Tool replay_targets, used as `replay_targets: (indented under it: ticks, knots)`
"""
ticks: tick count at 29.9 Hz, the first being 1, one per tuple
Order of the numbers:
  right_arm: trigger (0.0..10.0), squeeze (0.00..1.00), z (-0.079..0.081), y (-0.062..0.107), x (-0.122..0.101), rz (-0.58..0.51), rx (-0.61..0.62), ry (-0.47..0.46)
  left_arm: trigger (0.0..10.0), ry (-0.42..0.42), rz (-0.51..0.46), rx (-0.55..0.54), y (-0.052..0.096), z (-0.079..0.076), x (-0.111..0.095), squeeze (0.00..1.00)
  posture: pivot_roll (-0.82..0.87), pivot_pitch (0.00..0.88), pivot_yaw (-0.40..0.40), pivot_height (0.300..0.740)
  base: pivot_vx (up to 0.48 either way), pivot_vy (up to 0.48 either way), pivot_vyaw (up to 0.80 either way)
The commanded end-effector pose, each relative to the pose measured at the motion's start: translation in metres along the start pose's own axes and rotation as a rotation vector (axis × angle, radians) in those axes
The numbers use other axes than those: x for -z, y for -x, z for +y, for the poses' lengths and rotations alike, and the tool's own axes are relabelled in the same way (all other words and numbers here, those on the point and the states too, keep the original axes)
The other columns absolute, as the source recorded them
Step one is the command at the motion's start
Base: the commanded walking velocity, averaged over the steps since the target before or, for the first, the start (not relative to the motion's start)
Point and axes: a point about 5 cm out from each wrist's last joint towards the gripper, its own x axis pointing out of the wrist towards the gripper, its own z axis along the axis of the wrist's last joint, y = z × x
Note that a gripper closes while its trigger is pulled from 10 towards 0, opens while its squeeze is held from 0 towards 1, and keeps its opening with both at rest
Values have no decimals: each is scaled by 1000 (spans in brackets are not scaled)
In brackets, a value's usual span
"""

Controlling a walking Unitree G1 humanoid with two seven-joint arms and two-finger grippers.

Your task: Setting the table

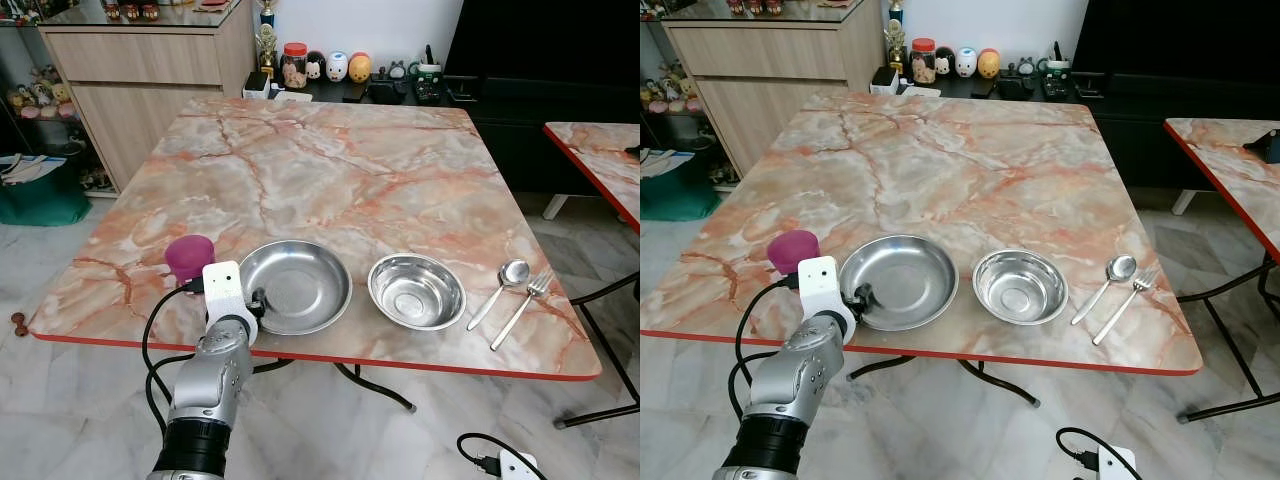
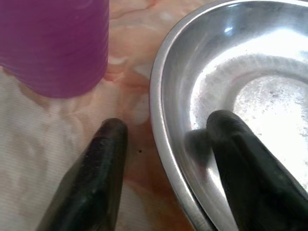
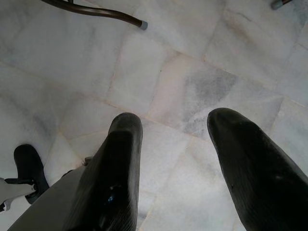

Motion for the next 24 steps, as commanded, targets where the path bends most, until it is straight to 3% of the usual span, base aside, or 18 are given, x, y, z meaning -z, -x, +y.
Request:
replay_targets:
  ticks: [1,24]
  knots:
    - [10000,0,-2,0,-1,4,5,5,0,-39,21,-4,-1,-4,2,0,119,0,-53,740,0,0,0]
    - [10000,0,-2,0,-1,9,-6,31,0,-92,64,-38,-1,1,6,0,126,0,-55,740,0,0,0]
